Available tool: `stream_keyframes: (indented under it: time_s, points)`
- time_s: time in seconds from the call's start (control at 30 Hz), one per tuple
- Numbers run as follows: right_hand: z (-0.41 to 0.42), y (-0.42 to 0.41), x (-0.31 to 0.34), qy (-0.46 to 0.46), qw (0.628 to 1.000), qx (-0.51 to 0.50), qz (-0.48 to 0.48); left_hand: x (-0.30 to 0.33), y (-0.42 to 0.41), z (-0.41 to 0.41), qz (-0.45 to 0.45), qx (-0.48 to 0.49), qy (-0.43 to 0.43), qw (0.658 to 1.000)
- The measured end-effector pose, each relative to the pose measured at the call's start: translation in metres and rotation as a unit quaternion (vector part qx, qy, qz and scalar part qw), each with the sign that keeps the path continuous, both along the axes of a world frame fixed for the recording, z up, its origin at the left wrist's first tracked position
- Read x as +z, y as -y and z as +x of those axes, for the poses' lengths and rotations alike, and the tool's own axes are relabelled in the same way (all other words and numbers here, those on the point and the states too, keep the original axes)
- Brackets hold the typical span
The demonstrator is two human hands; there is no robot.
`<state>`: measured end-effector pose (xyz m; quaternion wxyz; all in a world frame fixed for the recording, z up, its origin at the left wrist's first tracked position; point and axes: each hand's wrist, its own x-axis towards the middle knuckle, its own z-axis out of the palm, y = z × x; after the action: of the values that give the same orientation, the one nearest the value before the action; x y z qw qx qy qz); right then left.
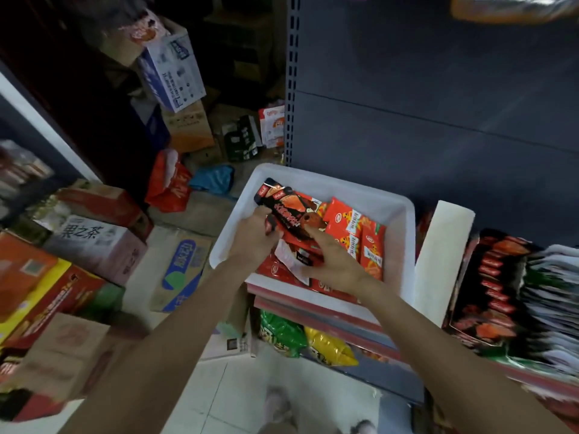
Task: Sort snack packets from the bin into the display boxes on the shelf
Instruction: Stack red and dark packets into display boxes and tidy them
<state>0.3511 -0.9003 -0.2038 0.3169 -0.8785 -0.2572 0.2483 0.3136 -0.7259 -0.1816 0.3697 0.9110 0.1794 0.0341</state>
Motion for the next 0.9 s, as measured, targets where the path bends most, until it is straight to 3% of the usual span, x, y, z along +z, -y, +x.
stream_keyframes:
  time_s: [0.17,0.27,0.33,0.47,0.63,0.77,0.9]
  points:
    - [-0.007,0.011,0.034,0.083,0.992,-0.020,0.091,0.041,0.041,0.019,-0.129,-0.003,0.056,0.990]
    - [-0.004,0.038,0.054,0.117,0.981,-0.097,0.119,0.064,0.079,0.031,-0.274,-0.007,0.045,0.961]
    - [0.002,0.066,0.064,0.116,0.972,-0.166,0.116,0.072,0.105,0.039,-0.314,-0.036,0.048,0.947]
    - [0.013,0.143,0.081,0.075,0.925,-0.307,0.212,0.068,0.162,0.055,-0.201,-0.137,0.084,0.966]
    - [0.024,0.232,0.104,0.095,0.863,-0.382,0.317,0.053,0.239,0.069,-0.097,-0.220,0.066,0.968]
    - [0.032,0.280,0.111,0.108,0.845,-0.391,0.347,0.040,0.280,0.076,-0.030,-0.236,0.046,0.970]
    - [0.038,0.302,0.108,0.109,0.851,-0.372,0.354,0.040,0.304,0.079,-0.064,-0.245,0.083,0.964]
